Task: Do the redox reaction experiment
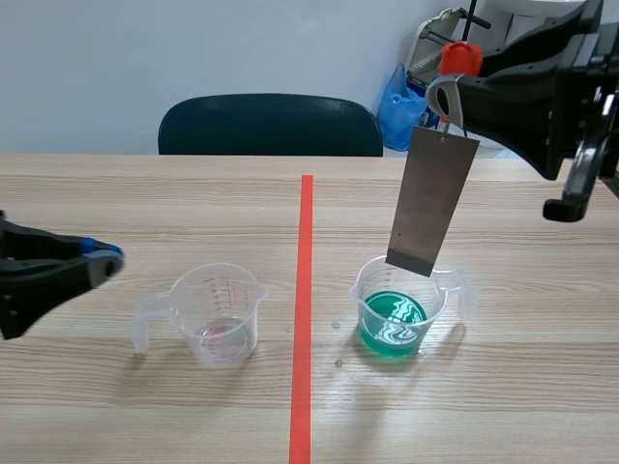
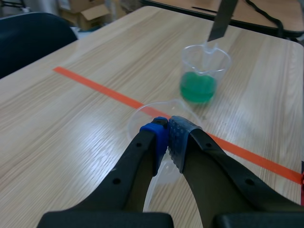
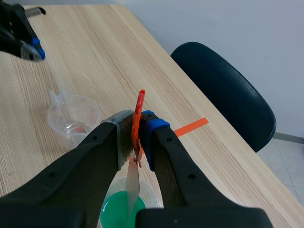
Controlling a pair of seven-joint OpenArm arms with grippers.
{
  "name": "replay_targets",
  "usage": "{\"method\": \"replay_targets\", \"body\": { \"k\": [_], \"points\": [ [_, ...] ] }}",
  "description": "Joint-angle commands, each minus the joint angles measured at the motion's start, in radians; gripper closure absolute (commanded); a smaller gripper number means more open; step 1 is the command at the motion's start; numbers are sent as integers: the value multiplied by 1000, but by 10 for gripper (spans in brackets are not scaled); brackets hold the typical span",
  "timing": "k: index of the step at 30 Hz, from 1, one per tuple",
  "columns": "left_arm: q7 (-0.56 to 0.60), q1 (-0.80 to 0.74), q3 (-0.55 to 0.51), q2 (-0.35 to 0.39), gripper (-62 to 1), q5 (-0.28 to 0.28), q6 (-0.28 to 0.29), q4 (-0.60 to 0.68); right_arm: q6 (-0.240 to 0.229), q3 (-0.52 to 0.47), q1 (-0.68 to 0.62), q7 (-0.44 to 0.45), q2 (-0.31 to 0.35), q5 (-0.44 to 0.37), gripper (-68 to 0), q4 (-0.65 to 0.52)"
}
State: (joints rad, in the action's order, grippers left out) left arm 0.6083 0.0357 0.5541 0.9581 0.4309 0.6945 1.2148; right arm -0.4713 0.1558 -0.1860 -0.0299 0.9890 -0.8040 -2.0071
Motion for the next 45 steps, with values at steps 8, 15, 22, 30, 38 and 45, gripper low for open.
{"method": "replay_targets", "body": {
  "k": [8, 15, 22, 30, 38, 45],
  "points": [
    [-174, 214, 257, -224, -23, 101, 2, 10, 3, -19, 17, 22, 3, -12, -6, 1],
    [-286, 273, 321, -366, -23, 127, -26, 10, 3, -19, 17, 22, 3, -12, -6, 1],
    [-322, 286, 334, -451, -23, 127, -148, 9, 3, -19, 17, 22, 3, -12, -6, 1],
    [-315, 287, 334, -471, -26, 127, -236, 9, 3, -19, 17, 23, 3, -12, -6, 1],
    [-318, 286, 334, -476, -26, 127, -236, 9, 3, -19, 17, 23, 3, -12, -6, 1],
    [-318, 286, 334, -476, -26, 127, -236, 9, 3, -19, 17, 23, 3, -12, -6, 1]
  ]
}}
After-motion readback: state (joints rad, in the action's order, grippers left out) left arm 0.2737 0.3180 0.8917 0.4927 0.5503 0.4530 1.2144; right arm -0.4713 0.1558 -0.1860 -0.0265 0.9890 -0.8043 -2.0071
